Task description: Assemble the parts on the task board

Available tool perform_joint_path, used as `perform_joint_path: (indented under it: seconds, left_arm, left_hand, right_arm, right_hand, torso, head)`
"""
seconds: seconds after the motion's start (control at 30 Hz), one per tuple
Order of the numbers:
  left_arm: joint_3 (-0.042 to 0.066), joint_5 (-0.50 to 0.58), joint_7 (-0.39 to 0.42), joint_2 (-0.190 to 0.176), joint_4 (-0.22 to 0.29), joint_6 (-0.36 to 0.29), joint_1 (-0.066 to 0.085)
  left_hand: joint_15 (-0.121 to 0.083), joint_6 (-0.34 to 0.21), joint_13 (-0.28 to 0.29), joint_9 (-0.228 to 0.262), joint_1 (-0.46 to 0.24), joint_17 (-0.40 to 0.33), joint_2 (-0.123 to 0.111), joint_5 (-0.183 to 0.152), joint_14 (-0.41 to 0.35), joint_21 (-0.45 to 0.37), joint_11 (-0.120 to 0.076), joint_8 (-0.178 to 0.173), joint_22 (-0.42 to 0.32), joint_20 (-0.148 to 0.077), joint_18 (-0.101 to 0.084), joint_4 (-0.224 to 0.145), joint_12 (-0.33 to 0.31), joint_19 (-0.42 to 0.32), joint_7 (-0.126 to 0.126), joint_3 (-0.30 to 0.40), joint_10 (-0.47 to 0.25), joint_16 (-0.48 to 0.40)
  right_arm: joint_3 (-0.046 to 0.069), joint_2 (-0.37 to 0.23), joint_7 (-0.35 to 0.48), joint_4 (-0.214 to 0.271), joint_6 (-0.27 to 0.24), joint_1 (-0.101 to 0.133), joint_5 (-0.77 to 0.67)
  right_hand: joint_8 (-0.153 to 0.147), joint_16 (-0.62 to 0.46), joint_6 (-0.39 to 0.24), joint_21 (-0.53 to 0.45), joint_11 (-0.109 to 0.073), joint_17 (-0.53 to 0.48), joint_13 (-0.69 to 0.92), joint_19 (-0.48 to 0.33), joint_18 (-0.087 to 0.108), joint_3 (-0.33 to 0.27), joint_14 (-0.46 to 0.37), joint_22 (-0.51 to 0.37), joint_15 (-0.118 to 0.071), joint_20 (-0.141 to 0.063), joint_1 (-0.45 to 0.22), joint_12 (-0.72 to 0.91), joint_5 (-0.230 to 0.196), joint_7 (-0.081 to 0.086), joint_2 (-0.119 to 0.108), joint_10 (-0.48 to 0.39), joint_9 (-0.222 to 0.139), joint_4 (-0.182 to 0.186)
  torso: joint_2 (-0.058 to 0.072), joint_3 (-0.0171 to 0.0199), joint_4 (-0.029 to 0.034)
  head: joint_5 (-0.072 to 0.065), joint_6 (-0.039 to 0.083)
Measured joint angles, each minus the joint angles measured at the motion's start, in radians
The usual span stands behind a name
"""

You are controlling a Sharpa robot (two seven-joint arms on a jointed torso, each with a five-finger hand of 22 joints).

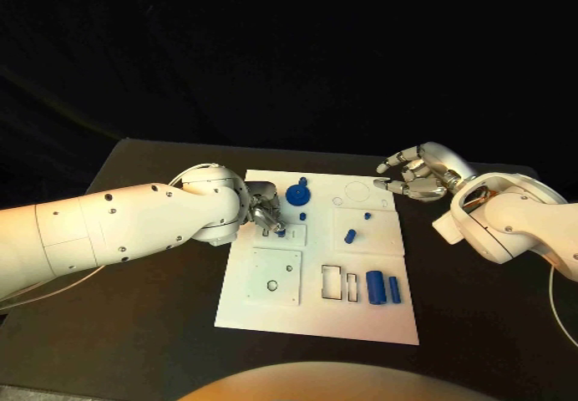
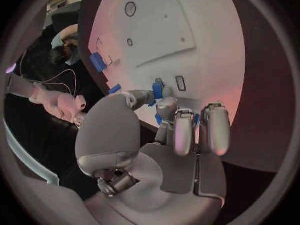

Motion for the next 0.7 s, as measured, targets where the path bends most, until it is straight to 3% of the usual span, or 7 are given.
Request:
perform_joint_path:
  seconds: [0.7]
  left_arm:
    - [0.001, -0.016, 0.000, -0.003, 0.005, 0.047, 0.001]
  left_hand:
    - [0.000, 0.002, -0.011, 0.002, 0.002, 0.000, 0.002, 0.004, 0.000, 0.000, 0.000, -0.004, 0.000, 0.000, 0.000, 0.000, -0.008, 0.000, 0.001, 0.000, 0.000, 0.000]
  right_arm:
    - [0.000, 0.001, 0.000, 0.002, 0.001, 0.000, -0.001]
  right_hand:
    - [0.004, -0.004, 0.000, 0.000, 0.000, 0.000, 0.000, 0.000, 0.000, 0.000, 0.000, 0.001, 0.000, 0.000, -0.004, 0.000, 0.000, 0.000, 0.004, 0.000, 0.000, 0.000]
  torso:
    - [0.000, 0.0000, 0.0000]
  head:
    - [0.003, -0.007]
